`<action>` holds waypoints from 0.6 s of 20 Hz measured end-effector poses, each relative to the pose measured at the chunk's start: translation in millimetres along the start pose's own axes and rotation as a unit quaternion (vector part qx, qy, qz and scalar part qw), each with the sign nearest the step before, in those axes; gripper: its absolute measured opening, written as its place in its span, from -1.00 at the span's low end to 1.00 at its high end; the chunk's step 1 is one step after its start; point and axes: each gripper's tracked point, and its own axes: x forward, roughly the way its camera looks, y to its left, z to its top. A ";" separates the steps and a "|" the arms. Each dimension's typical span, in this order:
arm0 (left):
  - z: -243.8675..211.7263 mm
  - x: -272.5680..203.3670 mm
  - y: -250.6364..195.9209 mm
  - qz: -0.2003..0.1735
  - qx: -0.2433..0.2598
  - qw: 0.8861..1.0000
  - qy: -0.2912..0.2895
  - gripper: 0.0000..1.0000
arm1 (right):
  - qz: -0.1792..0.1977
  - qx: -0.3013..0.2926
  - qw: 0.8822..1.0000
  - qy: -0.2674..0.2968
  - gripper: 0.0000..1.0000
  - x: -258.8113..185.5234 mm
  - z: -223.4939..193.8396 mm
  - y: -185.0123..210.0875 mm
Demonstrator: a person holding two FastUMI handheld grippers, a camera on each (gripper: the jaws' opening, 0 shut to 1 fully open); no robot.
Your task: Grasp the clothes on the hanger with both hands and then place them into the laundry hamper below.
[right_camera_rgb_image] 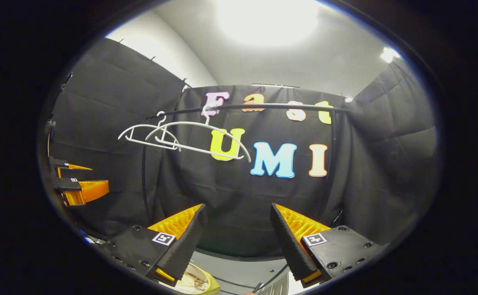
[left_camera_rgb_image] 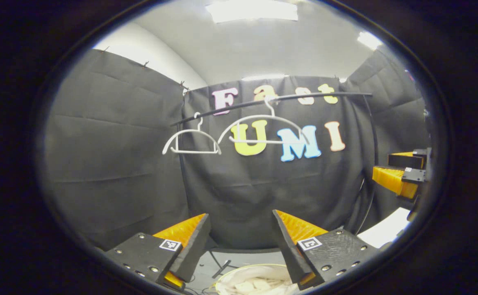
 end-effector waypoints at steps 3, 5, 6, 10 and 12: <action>32.5 3.5 -14.9 -0.017 -0.001 1.000 -0.019 0.76 | -0.025 0.010 0.999 -0.021 0.93 -15.0 27.2 -21.6; 47.8 2.4 -18.0 -0.028 -0.011 0.999 -0.028 0.76 | -0.042 0.013 0.999 -0.030 0.93 -23.8 40.3 -35.6; 53.6 -2.5 -19.0 -0.032 -0.019 0.999 -0.030 0.76 | -0.047 0.015 0.998 -0.032 0.93 -27.7 44.7 -39.7; 69.9 -23.8 -13.1 -0.034 -0.022 0.998 -0.048 0.76 | -0.072 0.022 0.996 -0.043 0.93 -43.5 54.8 -54.0; 74.1 -28.7 -12.8 -0.038 -0.013 0.998 -0.054 0.76 | -0.080 0.026 0.995 -0.044 0.93 -48.7 53.3 -57.2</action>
